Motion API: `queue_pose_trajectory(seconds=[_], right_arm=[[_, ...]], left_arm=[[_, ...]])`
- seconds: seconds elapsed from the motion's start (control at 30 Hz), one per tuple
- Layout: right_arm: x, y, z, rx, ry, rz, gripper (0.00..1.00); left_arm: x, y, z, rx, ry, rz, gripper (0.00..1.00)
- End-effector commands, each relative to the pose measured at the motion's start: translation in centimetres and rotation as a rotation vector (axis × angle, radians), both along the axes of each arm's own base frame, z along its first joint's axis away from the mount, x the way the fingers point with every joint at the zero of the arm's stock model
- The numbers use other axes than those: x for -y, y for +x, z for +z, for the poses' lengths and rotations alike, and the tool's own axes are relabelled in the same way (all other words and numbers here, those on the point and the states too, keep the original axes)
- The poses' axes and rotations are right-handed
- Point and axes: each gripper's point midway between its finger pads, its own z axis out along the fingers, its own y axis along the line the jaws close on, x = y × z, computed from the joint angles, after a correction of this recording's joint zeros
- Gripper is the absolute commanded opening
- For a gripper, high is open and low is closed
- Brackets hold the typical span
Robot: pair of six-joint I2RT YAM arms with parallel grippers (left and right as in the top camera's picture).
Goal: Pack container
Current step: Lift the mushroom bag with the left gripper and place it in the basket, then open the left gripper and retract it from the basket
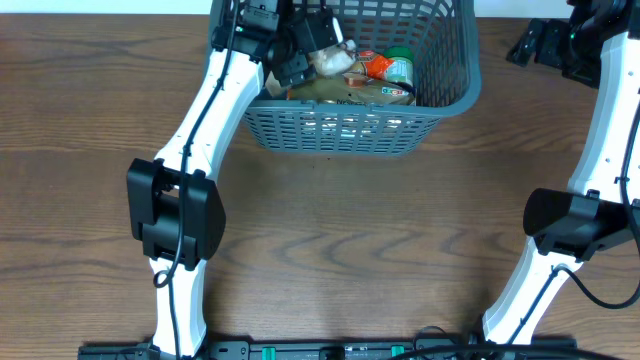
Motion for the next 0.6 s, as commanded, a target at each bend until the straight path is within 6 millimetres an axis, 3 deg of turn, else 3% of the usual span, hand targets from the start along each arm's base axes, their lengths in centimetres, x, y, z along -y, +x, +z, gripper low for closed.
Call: queue_pose_trajectory(seconds=[0.0,0.17,0.3,0.4,0.57], right_arm=[[-0.2,1.1,0.5,0.044,-0.020,0.018,0.99],[0.6,5.4,4.0,0.274,-0.069,0.028,0.99],[-1.1,7.1,8.2,0.446,-0.059,0.117,0.99],[-1.7,6.3,9.9,0.475,-0.068,0.132,0.99],[-2.0,2.4,10.9,0.400,-0.109,0.117,0.99]], left_arm=[[-0.6,-0.2,2.9,0.022,-0.066,0.090,0.98],[-3.1,-0.8,9.6,0.153,-0.092,0.237,0.98],[-6.6,-2.7,16.8,0.259,-0.215,0.417,0.98],[-9.6,-5.4,21.6,0.298,-0.351,0.538,0.98],[-14.8,-11.0,24.6,0.256,-0.473,0.733,0.98]])
